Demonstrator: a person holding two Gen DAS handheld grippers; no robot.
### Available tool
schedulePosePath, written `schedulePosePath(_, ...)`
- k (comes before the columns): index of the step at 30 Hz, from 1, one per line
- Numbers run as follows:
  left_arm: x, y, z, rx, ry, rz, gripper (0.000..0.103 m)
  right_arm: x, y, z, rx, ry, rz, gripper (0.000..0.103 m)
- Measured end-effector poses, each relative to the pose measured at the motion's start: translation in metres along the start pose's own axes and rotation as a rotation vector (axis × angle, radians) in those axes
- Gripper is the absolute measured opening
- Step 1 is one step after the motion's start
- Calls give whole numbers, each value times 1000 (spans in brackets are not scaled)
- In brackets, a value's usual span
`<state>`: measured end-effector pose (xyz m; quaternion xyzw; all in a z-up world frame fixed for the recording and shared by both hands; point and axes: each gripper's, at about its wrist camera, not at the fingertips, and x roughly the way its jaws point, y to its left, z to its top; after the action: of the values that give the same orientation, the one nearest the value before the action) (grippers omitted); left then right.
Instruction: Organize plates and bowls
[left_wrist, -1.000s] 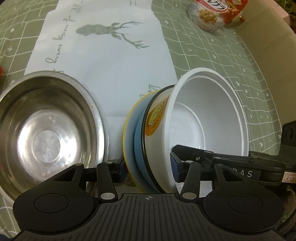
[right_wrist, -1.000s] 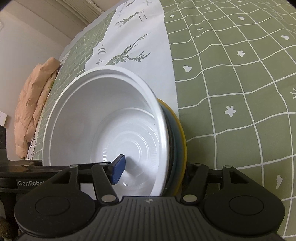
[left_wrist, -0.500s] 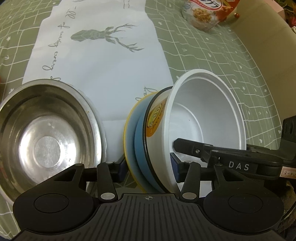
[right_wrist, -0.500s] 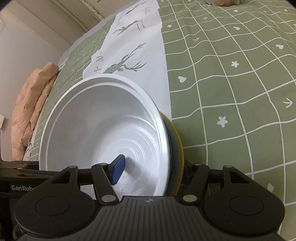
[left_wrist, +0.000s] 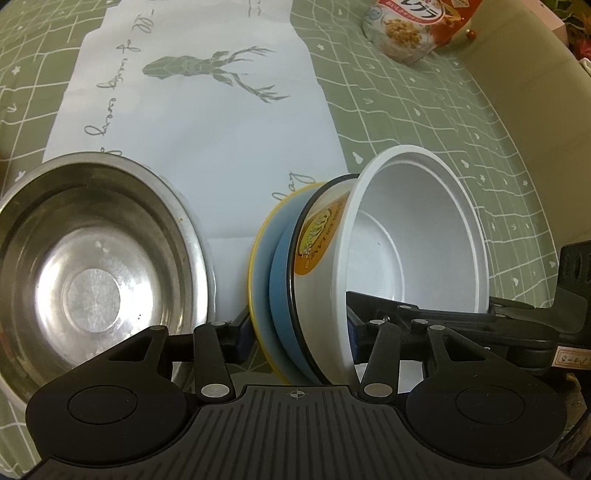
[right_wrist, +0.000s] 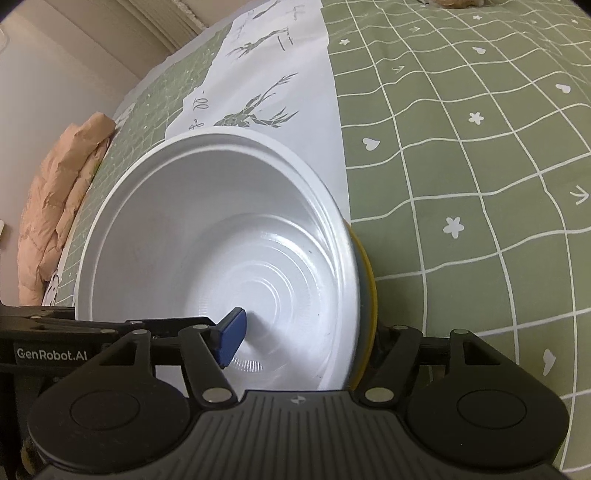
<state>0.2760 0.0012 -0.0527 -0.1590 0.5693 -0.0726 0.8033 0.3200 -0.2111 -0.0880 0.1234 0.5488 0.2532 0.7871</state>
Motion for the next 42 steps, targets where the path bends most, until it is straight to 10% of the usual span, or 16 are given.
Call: schedulePosePath(42, 8, 4, 13, 5, 6, 2, 56, 7, -4, 16, 34, 52, 16, 68)
